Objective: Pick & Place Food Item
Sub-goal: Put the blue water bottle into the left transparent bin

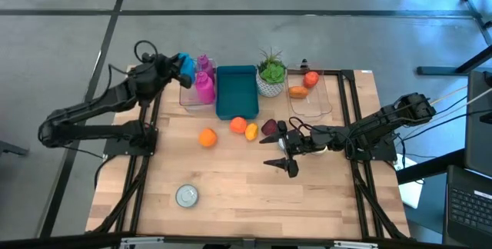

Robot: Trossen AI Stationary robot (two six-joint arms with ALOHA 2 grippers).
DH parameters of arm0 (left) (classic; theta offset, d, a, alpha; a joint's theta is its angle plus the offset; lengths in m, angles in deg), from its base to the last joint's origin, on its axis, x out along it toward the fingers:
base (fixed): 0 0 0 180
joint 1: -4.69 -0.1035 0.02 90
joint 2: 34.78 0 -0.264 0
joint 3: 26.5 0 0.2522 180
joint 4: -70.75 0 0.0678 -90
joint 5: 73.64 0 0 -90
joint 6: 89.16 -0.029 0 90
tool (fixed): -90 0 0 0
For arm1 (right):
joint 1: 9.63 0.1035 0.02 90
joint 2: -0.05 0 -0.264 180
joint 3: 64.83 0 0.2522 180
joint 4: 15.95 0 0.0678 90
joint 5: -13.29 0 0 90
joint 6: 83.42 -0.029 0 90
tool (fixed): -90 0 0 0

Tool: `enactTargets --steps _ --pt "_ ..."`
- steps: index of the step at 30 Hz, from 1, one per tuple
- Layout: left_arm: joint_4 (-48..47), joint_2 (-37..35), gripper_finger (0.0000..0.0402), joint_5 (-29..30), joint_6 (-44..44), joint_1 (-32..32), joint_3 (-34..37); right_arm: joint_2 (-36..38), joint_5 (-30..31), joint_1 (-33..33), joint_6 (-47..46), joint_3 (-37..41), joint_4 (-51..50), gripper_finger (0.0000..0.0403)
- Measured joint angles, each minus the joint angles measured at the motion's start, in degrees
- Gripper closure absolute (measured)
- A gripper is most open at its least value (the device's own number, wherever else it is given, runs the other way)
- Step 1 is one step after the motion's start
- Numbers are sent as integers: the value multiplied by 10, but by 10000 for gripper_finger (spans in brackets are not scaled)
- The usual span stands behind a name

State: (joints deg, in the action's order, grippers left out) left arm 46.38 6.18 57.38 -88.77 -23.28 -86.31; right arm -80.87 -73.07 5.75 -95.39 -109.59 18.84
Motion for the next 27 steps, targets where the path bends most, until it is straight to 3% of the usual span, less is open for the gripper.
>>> enactTargets --steps 10,27 --pt "64 10 379 -38 16 -55 60 0 0 0 -10 0 -2 46" --pt "147 10 379 -63 52 -78 162 0 0 0 -11 0 -10 46"
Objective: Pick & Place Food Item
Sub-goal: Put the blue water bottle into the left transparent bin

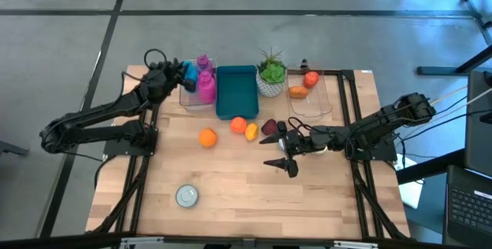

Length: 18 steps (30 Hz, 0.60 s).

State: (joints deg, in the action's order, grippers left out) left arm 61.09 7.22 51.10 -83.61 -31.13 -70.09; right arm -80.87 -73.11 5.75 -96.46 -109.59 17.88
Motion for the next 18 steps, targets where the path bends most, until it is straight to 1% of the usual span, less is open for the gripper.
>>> enactTargets --steps 10,18 --pt "43 0 378 1 16 0 43 0 0 0 0 0 1 46" --pt "43 0 369 2 22 0 45 0 0 0 0 0 1 46"
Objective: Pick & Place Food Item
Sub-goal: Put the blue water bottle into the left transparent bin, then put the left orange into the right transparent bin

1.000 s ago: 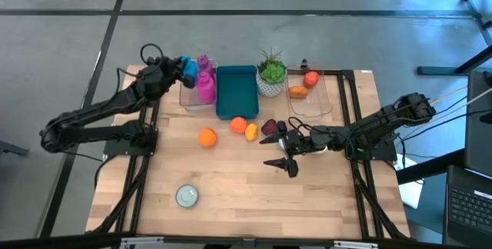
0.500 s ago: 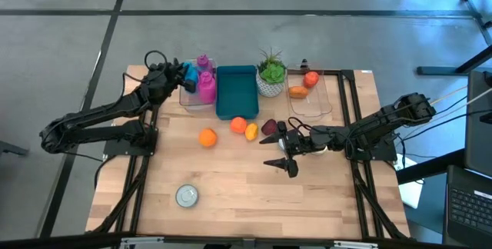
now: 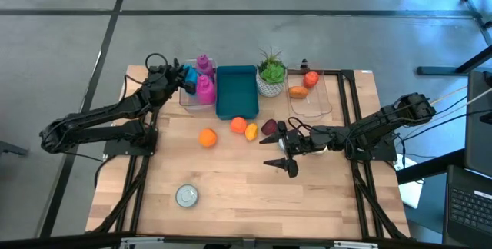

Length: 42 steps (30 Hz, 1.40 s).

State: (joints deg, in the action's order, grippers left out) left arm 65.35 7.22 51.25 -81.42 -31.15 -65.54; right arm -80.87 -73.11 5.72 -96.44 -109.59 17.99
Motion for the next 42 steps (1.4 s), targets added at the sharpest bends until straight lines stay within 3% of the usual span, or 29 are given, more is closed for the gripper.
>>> enactTargets --steps 25,33,42 --pt "-8 0 296 15 21 0 0 0 0 0 0 0 0 46" --pt "13 -1 241 -19 -7 0 -18 0 0 0 0 0 -1 46" --pt "-119 -16 172 -69 -20 0 -112 0 0 0 0 0 -2 46"
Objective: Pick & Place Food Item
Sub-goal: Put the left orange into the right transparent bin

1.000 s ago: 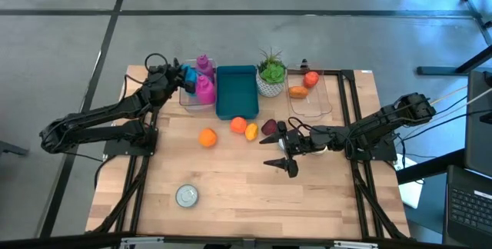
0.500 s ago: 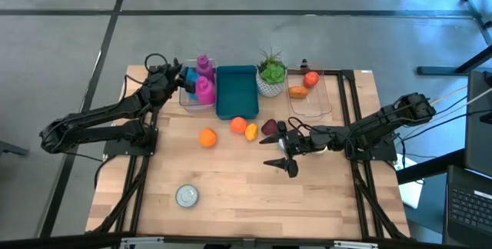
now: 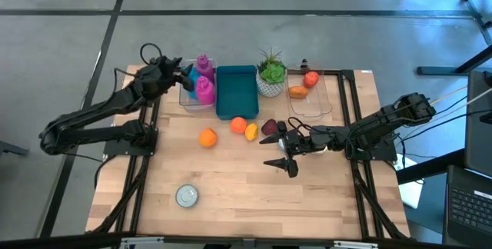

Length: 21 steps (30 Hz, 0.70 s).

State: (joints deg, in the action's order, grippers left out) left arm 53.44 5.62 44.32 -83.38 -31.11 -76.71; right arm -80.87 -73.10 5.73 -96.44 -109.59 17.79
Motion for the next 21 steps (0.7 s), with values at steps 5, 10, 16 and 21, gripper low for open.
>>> enactTargets --steps 5,10,16,21 --pt "-45 -32 171 -38 13 0 -24 0 0 0 0 0 0 46" --pt "-40 -85 173 -123 15 1 -35 0 0 0 0 0 0 46" --pt "-40 -165 173 -284 30 1 -36 0 0 0 -11 0 0 46" --pt "-32 -209 172 -412 66 1 -23 0 0 0 -12 0 7 46"
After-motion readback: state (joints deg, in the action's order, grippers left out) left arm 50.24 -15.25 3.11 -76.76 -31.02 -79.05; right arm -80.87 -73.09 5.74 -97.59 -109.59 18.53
